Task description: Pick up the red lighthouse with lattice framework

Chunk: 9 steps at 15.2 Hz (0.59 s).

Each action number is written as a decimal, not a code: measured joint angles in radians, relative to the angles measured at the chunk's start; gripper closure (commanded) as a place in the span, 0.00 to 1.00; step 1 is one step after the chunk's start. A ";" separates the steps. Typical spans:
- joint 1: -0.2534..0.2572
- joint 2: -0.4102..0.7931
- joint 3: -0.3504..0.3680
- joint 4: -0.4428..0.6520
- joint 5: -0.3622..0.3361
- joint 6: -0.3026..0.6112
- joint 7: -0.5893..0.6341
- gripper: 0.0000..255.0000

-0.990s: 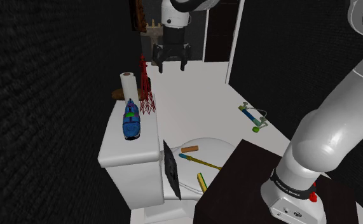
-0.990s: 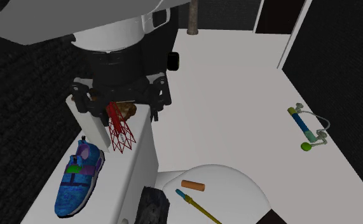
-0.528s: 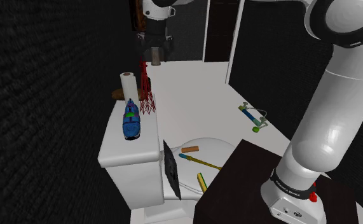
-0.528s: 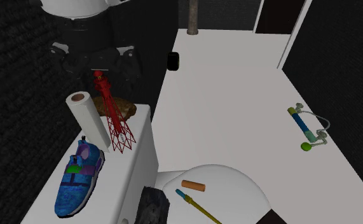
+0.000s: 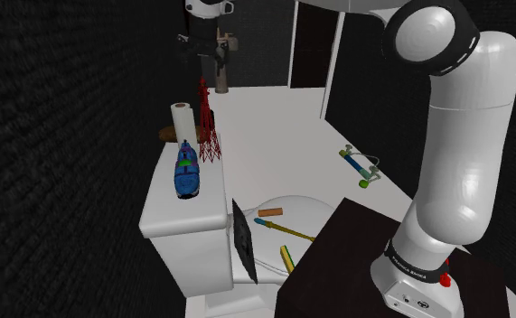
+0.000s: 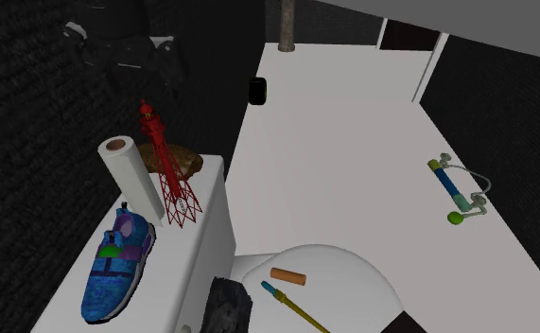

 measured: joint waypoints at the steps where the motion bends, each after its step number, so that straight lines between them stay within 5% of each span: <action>1: 0.001 0.004 0.000 -0.007 -0.002 0.012 0.005 0.00; 7: -0.007 -0.017 -0.002 -0.106 0.001 0.091 0.013 0.00; 8: -0.007 -0.019 -0.002 -0.110 0.001 0.094 0.014 1.00; 9: -0.007 -0.019 -0.002 -0.112 0.001 0.096 0.014 1.00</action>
